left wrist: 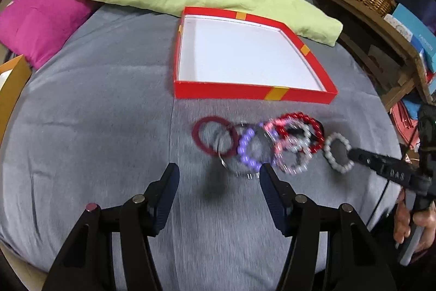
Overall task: Organize jewelry
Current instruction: 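Grasp the silver bangle with the left tool while the right tool grasps the white bead bracelet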
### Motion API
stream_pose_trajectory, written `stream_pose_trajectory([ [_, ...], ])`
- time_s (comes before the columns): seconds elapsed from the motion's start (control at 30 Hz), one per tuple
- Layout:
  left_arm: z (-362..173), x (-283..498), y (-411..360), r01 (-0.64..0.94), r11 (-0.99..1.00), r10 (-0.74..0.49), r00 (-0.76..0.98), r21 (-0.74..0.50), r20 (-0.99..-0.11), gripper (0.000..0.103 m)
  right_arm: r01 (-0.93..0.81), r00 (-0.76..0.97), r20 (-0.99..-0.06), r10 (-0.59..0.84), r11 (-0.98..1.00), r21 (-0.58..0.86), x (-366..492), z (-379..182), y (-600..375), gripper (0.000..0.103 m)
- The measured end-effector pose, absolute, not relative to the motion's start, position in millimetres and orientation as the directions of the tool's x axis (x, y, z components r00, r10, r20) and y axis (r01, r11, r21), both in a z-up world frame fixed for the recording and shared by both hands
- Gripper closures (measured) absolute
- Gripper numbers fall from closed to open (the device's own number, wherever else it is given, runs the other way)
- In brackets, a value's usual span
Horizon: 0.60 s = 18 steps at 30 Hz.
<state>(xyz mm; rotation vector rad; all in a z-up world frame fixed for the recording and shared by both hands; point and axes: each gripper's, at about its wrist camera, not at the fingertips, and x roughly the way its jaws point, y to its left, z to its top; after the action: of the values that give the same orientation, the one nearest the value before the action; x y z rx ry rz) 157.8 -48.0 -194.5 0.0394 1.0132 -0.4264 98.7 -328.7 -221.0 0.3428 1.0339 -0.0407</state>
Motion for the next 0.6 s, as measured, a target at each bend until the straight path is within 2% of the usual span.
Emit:
stream_pose_trajectory([
  [0.1,-207,174,-52,0.34,0.92,-0.331,0.407,-0.195,-0.851,0.041,0.195,0.517,-0.85,0.101,0.953,0.232,101,-221,-327,0.083],
  [0.13,-212,177,-53,0.339,0.917,-0.34,0.397,-0.209,-0.852,0.043,0.19,0.517,-0.851,0.088,0.958,0.214,102,-221,-325,0.088],
  [0.17,-216,180,-55,0.338,0.916,-0.343,0.387,-0.215,-0.856,0.053,0.188,0.514,-0.854,0.077,0.962,0.2,103,-222,-324,0.09],
  [0.3,-223,186,-55,0.333,0.909,-0.374,0.382,-0.251,-0.845,0.065,0.163,0.536,-0.843,0.036,0.976,0.145,103,-221,-316,0.091],
  [0.37,-225,188,-52,0.324,0.91,-0.375,0.384,-0.257,-0.844,0.083,0.159,0.547,-0.837,0.028,0.978,0.136,102,-220,-314,0.092],
  [0.47,-228,189,-47,0.328,0.904,-0.394,0.381,-0.276,-0.836,0.095,0.162,0.565,-0.824,0.046,0.973,0.166,101,-219,-315,0.092],
  [0.6,-225,182,-41,0.338,0.905,-0.386,0.403,-0.257,-0.83,0.099,0.163,0.594,-0.801,0.068,0.965,0.203,100,-214,-317,0.092],
])
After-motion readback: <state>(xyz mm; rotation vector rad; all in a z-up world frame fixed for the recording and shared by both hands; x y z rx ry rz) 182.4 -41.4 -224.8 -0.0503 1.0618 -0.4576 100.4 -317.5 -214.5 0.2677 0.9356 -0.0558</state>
